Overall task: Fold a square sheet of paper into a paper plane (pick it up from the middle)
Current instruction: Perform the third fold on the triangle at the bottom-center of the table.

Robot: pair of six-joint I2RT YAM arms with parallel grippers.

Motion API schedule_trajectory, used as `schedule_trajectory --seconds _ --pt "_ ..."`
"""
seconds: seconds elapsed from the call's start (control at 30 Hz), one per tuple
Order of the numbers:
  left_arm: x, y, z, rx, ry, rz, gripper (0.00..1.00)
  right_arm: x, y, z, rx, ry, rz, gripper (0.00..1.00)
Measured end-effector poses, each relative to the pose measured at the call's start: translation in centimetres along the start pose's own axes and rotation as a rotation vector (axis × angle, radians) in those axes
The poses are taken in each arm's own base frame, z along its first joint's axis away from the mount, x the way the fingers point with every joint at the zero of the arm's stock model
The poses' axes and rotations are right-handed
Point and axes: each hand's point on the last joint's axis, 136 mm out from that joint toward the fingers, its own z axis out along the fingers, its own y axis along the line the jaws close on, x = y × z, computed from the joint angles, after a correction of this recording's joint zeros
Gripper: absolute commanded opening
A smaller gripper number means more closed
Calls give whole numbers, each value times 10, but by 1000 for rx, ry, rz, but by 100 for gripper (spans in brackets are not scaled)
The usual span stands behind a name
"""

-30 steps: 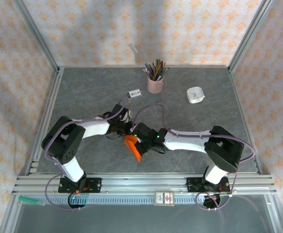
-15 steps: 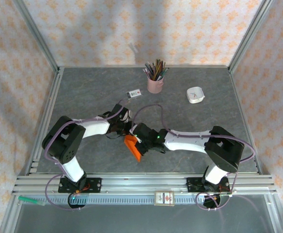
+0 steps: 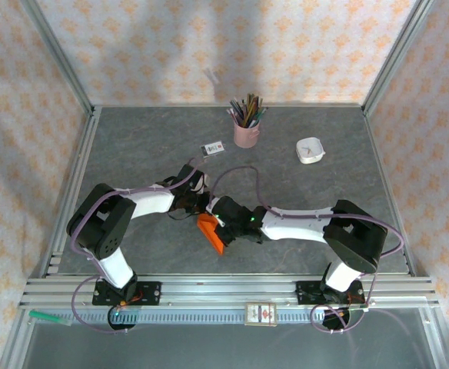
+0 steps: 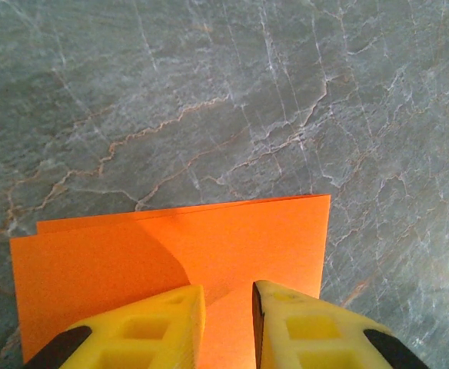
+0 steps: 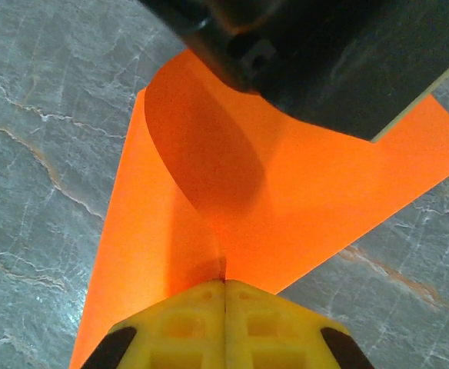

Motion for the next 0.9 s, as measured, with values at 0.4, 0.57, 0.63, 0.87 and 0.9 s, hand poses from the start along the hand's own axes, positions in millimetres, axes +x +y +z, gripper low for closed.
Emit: schedule_trajectory --seconds 0.4,0.57,0.63,0.87,0.9 --pt "0 0 0 -2 2 -1 28 15 -3 6 4 25 2 5" --pt "0 0 0 -2 2 -1 28 13 -2 9 0 17 7 5" --pt "1 0 0 -2 2 -1 28 12 -1 9 -1 12 10 5" --pt "0 1 0 -2 2 -1 28 10 0 9 -4 4 10 5" --pt "0 1 0 -2 2 -1 28 10 0 9 -4 4 10 5"
